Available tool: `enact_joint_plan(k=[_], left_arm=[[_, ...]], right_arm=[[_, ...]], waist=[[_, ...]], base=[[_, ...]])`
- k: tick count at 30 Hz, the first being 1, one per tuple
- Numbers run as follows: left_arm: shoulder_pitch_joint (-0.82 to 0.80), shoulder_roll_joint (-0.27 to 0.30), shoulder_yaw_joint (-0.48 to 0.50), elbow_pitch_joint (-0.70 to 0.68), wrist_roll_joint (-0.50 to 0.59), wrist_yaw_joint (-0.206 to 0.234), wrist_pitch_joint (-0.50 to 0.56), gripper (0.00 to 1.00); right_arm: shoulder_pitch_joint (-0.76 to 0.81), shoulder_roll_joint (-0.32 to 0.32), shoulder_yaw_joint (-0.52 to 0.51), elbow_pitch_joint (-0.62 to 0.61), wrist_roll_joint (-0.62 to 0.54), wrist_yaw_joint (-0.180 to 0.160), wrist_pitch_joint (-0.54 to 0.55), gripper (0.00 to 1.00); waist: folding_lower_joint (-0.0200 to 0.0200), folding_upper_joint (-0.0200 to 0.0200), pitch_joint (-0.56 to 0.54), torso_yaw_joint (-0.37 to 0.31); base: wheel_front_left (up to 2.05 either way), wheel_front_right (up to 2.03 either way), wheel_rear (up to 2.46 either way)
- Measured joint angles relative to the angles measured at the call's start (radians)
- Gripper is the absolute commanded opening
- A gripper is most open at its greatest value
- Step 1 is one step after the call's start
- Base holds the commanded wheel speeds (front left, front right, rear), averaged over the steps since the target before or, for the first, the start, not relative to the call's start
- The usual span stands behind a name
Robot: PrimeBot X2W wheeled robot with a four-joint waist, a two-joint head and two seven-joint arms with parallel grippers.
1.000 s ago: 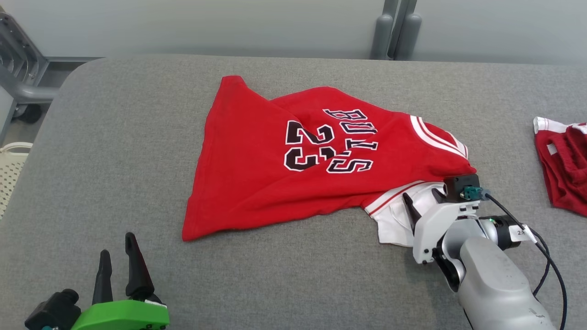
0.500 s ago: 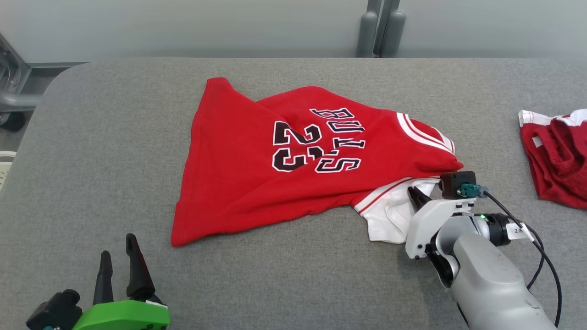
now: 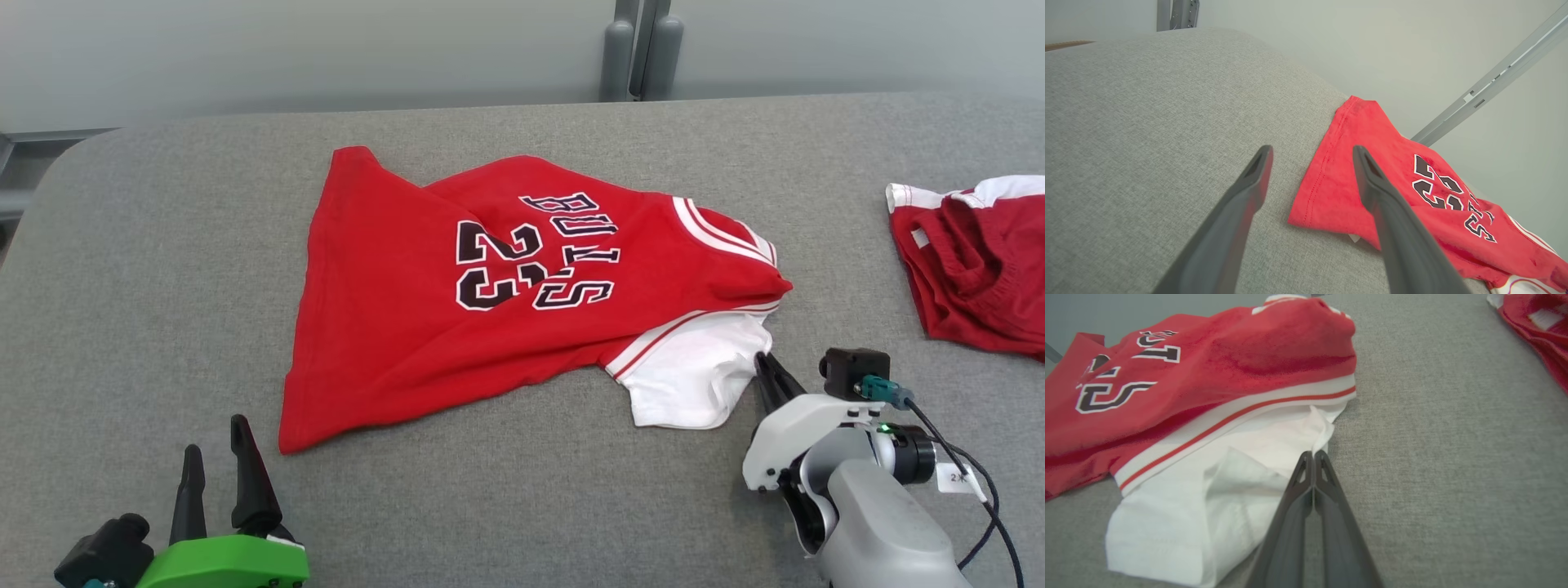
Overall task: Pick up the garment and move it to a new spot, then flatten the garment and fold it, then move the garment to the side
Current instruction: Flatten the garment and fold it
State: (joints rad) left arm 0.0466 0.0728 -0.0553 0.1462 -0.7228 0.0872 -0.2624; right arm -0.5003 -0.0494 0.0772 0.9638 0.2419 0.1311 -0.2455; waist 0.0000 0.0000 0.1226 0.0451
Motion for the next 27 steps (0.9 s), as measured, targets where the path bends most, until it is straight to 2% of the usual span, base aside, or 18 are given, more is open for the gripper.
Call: enact_joint_plan(k=[5, 6, 7, 8, 9, 10, 20, 27], left_arm=[[0.000, 0.001, -0.007, -0.001, 0.013, 0.000, 0.000, 1.00], [0.000, 0.001, -0.008, -0.001, 0.013, 0.000, 0.000, 1.00], [0.000, 0.002, -0.009, 0.000, 0.015, 0.000, 0.000, 1.00], [0.000, 0.002, -0.010, 0.000, 0.017, 0.001, 0.000, 1.00], [0.000, 0.003, -0.010, 0.000, 0.018, 0.001, 0.000, 1.00], [0.000, 0.003, -0.012, 0.000, 0.018, 0.001, 0.000, 1.00], [0.008, 0.009, -0.027, 0.005, 0.029, 0.002, 0.000, 1.00], [0.012, 0.024, -0.030, -0.003, 0.041, 0.003, 0.001, 1.00]], right_arm=[[0.067, 0.000, -0.054, -0.050, -0.015, 0.000, -0.012, 0.00], [0.079, 0.001, -0.064, -0.062, -0.019, 0.000, -0.012, 0.04], [0.091, 0.000, -0.073, -0.073, -0.021, 0.000, -0.013, 0.34], [0.103, 0.001, -0.080, -0.084, -0.024, 0.000, -0.013, 0.50], [0.115, 0.001, -0.087, -0.093, -0.028, 0.000, -0.015, 0.84], [0.128, 0.002, -0.099, -0.105, -0.034, 0.000, -0.016, 0.99], [0.233, 0.000, -0.209, -0.256, -0.123, 0.000, -0.017, 1.00], [0.260, 0.000, -0.208, -0.372, -0.132, 0.000, -0.009, 1.00]], waist=[[0.0000, 0.0000, 0.006, -0.008], [0.0000, 0.0000, 0.007, -0.010], [0.0000, 0.0000, 0.008, -0.011], [0.0000, 0.0000, 0.008, -0.013], [0.0000, 0.0000, 0.007, -0.015], [0.0000, 0.0000, 0.007, -0.018], [0.0000, 0.0000, -0.010, -0.052], [0.0000, 0.0000, -0.027, -0.074]], base=[[0.00, 0.00, 0.00], [0.00, 0.00, 0.00], [0.00, 0.00, 0.00], [0.00, 0.00, 0.00], [0.00, 0.00, 0.00], [0.00, 0.00, 0.00], [0.00, 0.00, 0.00], [0.00, 0.00, 0.00]])
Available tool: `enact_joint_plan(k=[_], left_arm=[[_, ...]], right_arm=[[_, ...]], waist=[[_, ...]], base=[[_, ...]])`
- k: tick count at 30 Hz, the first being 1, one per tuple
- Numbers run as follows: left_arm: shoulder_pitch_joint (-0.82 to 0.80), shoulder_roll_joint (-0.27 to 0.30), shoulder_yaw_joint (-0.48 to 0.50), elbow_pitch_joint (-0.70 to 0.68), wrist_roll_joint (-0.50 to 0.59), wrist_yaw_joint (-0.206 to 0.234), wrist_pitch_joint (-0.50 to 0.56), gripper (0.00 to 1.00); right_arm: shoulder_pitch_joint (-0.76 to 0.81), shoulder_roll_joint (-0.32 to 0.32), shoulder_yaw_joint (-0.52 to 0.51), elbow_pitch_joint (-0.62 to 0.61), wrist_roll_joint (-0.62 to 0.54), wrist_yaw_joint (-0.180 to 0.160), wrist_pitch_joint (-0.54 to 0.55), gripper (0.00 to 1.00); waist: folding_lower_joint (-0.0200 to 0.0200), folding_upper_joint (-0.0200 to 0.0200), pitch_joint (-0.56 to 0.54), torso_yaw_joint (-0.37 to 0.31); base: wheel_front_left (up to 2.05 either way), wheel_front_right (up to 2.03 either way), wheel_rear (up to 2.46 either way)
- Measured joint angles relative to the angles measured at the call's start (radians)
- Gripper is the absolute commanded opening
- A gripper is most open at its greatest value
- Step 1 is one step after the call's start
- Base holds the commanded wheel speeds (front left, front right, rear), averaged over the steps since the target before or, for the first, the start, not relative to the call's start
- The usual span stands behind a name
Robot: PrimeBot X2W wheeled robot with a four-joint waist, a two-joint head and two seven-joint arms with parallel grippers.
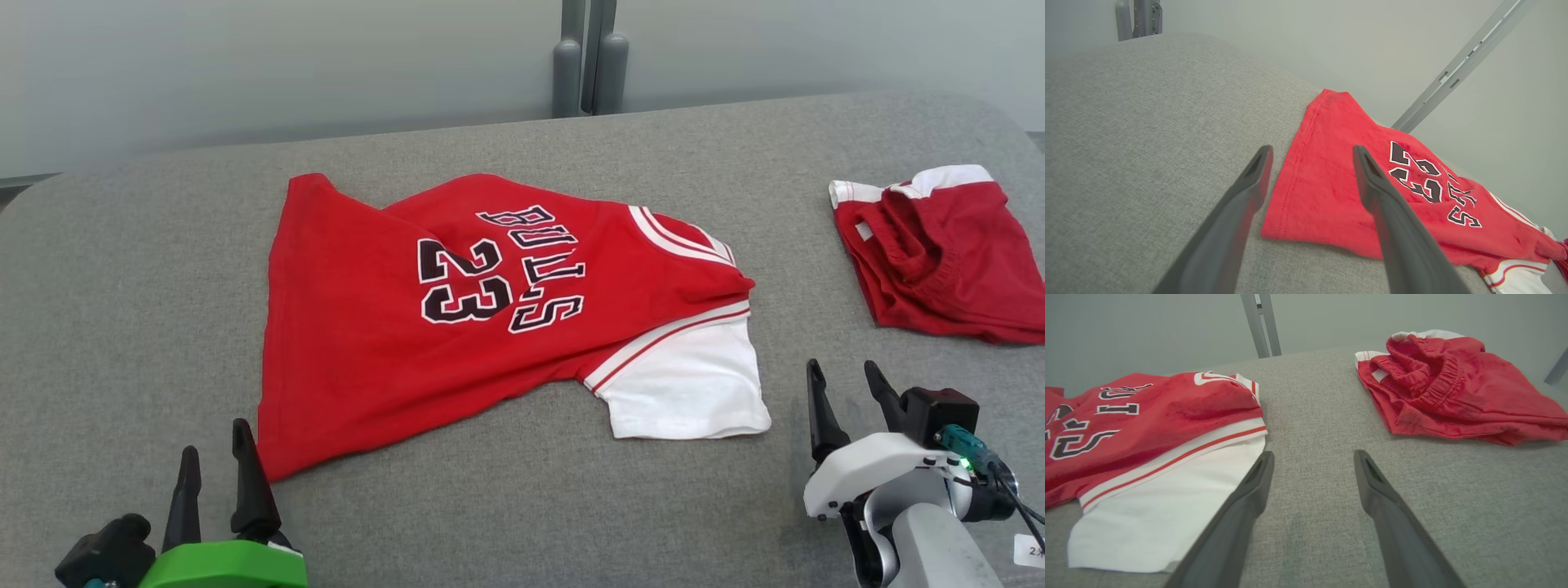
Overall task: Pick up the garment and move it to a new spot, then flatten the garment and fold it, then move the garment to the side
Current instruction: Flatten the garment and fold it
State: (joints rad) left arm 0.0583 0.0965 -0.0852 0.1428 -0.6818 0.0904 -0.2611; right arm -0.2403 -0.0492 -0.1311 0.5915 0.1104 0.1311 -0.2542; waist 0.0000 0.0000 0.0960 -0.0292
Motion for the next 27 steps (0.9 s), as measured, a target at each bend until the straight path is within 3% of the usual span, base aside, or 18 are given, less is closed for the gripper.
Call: enact_joint_plan(k=[14, 27], left_arm=[[0.034, 0.028, -0.001, -0.056, 0.023, 0.030, 0.006, 1.00], [0.065, 0.036, -0.023, -0.077, 0.035, 0.042, 0.022, 1.00]], right_arm=[[0.073, 0.000, 0.062, -0.256, 0.040, 0.000, 0.074, 1.00], [0.112, 0.000, 0.129, -0.380, 0.064, 0.000, 0.112, 1.00]], waist=[[0.0000, 0.0000, -0.058, 0.002], [0.0000, 0.0000, -0.100, 0.004]], base=[[0.00, 0.00, 0.00], [0.00, 0.00, 0.00]])
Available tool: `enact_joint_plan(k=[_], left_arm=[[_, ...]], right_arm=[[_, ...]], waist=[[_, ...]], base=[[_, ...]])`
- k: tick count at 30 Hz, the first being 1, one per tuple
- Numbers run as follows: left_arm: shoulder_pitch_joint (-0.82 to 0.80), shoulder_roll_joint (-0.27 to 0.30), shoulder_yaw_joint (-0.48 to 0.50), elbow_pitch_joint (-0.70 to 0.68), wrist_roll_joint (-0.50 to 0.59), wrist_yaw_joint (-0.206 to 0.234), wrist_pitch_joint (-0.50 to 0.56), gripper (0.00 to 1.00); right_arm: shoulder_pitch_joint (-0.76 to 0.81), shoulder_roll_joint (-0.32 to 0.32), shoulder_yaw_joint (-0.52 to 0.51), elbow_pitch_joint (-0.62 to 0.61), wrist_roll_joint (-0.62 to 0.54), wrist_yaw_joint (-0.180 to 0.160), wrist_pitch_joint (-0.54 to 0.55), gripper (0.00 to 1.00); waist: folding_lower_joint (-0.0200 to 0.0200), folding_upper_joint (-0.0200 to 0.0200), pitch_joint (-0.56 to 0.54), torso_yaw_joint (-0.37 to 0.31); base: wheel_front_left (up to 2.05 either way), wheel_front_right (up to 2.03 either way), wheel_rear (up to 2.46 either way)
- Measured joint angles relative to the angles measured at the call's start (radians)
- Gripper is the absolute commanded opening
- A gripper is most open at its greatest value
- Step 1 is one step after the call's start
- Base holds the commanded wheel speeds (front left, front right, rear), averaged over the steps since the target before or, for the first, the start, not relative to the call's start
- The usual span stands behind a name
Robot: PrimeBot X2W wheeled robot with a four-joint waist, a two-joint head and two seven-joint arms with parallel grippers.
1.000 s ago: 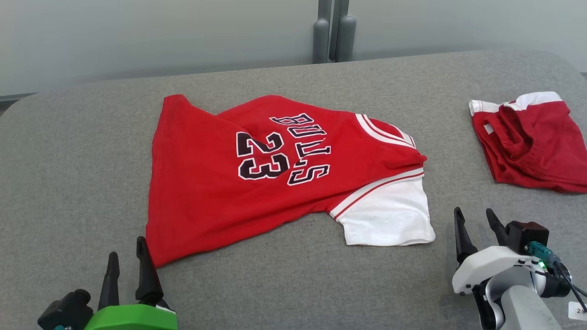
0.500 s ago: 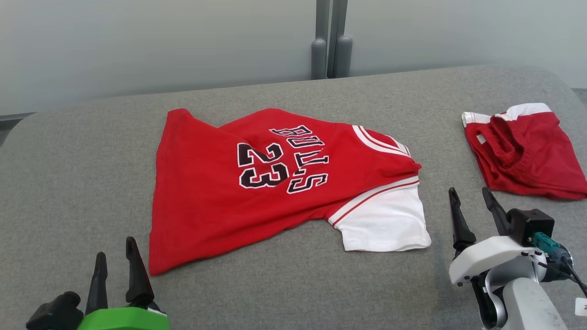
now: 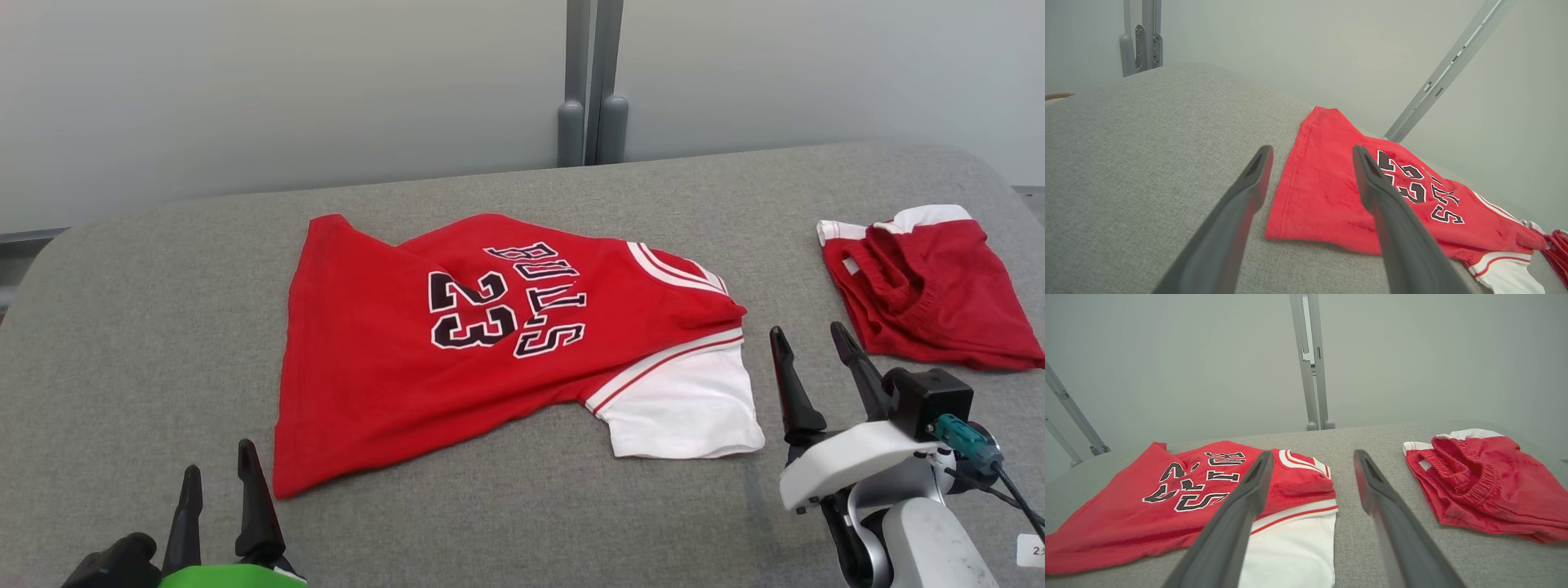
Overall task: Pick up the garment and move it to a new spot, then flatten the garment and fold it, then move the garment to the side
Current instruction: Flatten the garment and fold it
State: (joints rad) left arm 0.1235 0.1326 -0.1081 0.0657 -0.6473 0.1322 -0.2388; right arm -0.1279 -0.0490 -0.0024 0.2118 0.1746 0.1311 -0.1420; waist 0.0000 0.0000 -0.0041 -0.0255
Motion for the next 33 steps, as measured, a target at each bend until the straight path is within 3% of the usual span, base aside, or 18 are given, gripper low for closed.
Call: enact_joint_plan(k=[33], left_arm=[[0.000, 0.033, -0.030, -0.035, 0.051, 0.030, 0.004, 1.00]], right_arm=[[0.007, 0.000, 0.034, -0.093, 0.009, 0.000, 0.028, 1.00]], waist=[[0.0000, 0.0000, -0.003, -0.005]], base=[[0.00, 0.00, 0.00]])
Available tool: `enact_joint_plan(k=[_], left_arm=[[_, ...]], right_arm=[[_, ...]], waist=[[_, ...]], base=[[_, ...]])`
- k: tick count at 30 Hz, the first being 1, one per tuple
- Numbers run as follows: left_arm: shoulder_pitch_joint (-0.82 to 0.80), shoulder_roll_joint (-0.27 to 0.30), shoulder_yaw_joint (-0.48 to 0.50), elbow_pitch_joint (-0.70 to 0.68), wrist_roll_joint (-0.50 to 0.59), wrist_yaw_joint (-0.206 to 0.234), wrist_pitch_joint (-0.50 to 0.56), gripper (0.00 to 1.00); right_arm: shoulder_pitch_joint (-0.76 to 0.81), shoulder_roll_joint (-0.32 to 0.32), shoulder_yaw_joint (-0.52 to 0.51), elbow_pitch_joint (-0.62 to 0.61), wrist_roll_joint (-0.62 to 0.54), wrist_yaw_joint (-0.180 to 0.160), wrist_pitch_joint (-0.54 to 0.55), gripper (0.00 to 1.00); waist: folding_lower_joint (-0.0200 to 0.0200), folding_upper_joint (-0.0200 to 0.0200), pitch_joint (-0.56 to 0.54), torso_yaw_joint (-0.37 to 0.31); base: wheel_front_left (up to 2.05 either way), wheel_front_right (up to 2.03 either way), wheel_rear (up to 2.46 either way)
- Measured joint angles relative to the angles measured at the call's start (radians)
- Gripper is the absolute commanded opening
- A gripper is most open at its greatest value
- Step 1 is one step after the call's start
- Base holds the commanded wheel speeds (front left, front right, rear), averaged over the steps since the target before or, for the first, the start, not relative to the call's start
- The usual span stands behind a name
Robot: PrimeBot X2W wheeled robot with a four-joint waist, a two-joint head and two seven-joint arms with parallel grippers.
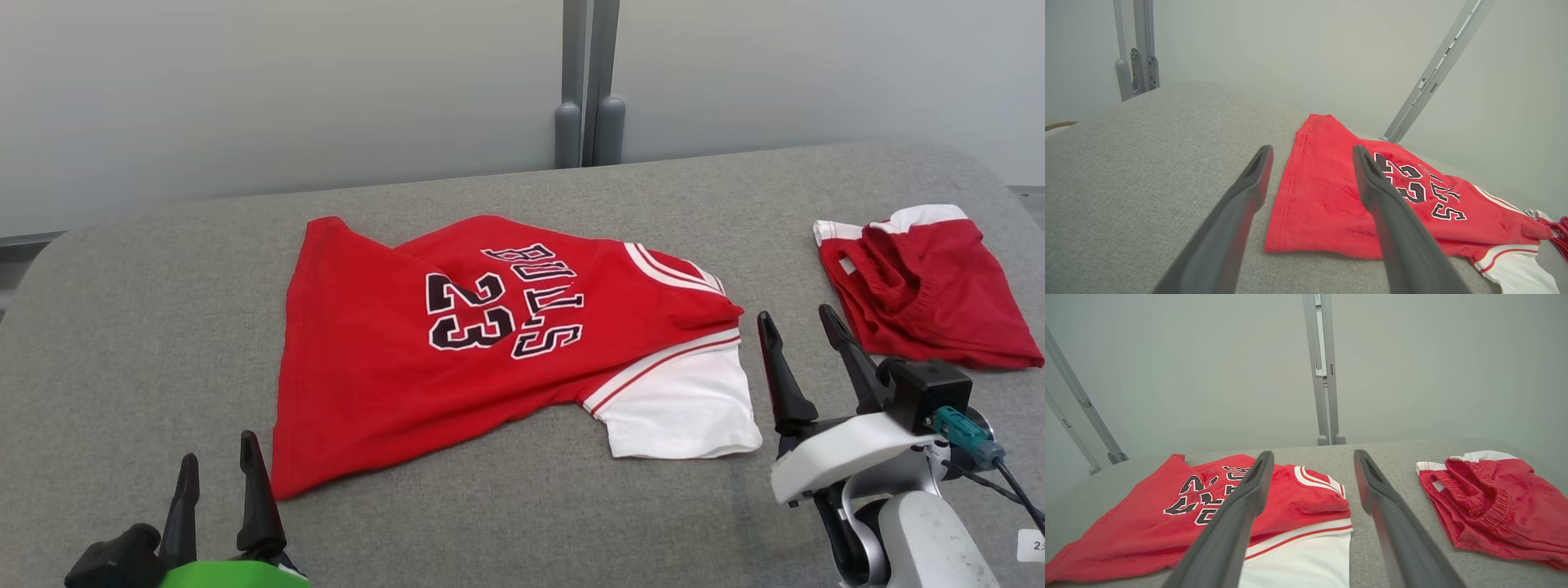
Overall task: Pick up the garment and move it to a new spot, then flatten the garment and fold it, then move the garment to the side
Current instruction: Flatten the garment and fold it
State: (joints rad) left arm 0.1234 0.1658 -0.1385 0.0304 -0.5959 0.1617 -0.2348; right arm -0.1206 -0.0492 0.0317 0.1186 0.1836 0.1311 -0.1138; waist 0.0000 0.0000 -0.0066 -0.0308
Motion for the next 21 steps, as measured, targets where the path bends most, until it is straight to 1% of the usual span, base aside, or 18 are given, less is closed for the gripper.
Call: enact_joint_plan(k=[15, 21], left_arm=[[0.000, 0.016, -0.017, 0.003, 0.011, 0.002, 0.005, 1.00], [-0.005, 0.049, -0.037, 0.006, 0.042, 0.001, 0.022, 1.00]], right_arm=[[-0.001, 0.000, 0.007, 0.001, 0.001, 0.000, 0.007, 1.00], [-0.002, 0.000, 0.006, 0.003, 0.001, 0.000, 0.007, 1.00]], waist=[[0.0000, 0.0000, -0.001, 0.002], [0.0000, 0.0000, 0.000, 0.002]], base=[[0.00, 0.00, 0.00], [0.00, 0.00, 0.00]])
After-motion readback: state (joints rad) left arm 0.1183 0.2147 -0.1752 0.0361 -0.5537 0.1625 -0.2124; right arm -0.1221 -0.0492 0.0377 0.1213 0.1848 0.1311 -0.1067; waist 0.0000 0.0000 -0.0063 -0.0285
